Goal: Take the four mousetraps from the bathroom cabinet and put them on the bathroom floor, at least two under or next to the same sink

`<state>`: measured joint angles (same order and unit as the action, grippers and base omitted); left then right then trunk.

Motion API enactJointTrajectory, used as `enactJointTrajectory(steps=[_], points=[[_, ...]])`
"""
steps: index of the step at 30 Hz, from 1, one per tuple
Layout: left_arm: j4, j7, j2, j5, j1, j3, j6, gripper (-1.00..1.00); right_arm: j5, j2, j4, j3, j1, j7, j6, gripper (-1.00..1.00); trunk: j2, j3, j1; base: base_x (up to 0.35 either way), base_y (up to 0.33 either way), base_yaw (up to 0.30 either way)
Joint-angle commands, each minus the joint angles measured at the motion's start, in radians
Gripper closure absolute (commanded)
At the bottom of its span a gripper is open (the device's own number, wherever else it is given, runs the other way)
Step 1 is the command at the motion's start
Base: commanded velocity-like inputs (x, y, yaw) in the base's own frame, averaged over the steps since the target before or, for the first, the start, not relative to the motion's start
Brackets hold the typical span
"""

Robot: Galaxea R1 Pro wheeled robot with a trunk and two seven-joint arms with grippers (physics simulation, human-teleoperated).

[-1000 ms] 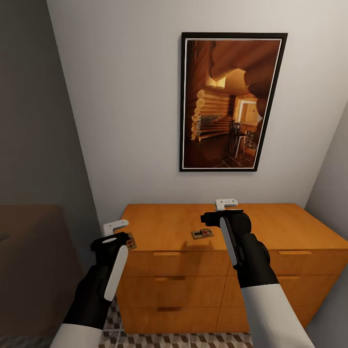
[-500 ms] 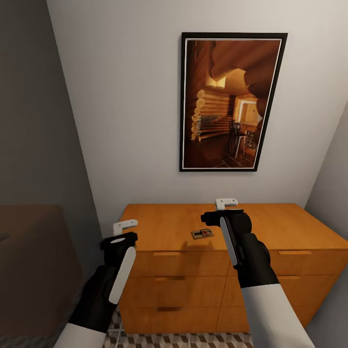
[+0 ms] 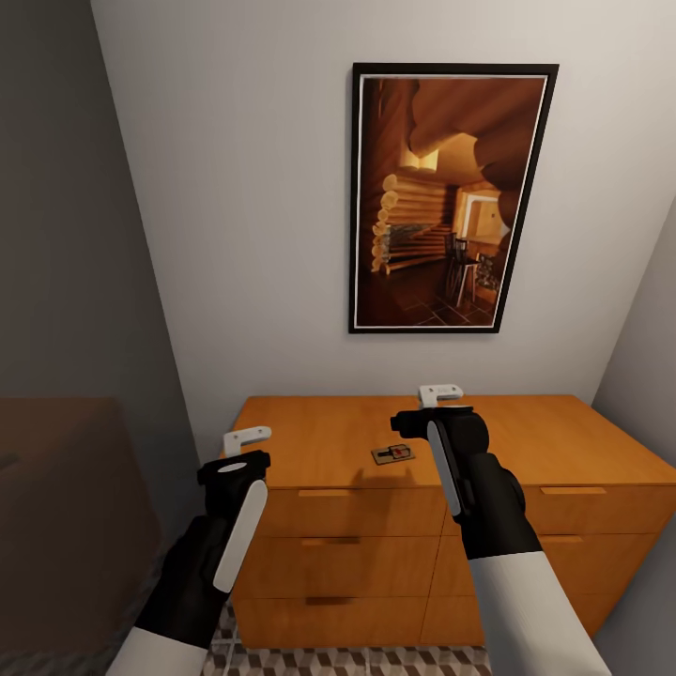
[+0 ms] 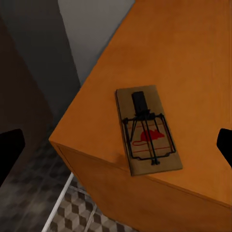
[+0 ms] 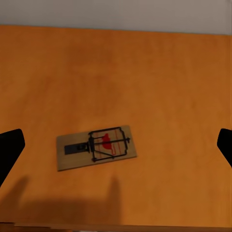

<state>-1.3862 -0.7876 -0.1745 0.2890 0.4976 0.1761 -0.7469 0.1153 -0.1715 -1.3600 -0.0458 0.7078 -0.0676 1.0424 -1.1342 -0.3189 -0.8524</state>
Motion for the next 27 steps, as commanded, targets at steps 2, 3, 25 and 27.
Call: enactJointTrajectory(steps=[2,3,25,27], points=[[-0.001,-0.010,0.000,0.010,0.001,0.001,-0.002,-1.00,0.006,0.000,-0.001,-0.001,0.001,-0.001,0.005,-1.00,-0.001,-0.001,0.000,0.000,0.000,0.000],[-0.001,-0.010,0.000,0.010,0.001,0.001,-0.002,-1.00,0.006,0.000,-0.001,-0.001,0.001,-0.001,0.005,-1.00,-0.001,-0.001,0.000,0.000,0.000,0.000],[-0.002,-0.010,0.001,0.009,0.001,0.003,-0.001,-1.00,0.006,0.000,-0.002,0.003,0.001,-0.003,0.005,-1.00,-0.001,-0.001,0.000,0.000,0.000,0.088],[-0.002,-0.010,0.001,0.009,0.001,0.003,-0.001,-1.00,0.007,0.000,-0.002,0.003,0.001,-0.003,0.005,-1.00,-0.001,-0.001,0.000,0.000,0.000,0.069]])
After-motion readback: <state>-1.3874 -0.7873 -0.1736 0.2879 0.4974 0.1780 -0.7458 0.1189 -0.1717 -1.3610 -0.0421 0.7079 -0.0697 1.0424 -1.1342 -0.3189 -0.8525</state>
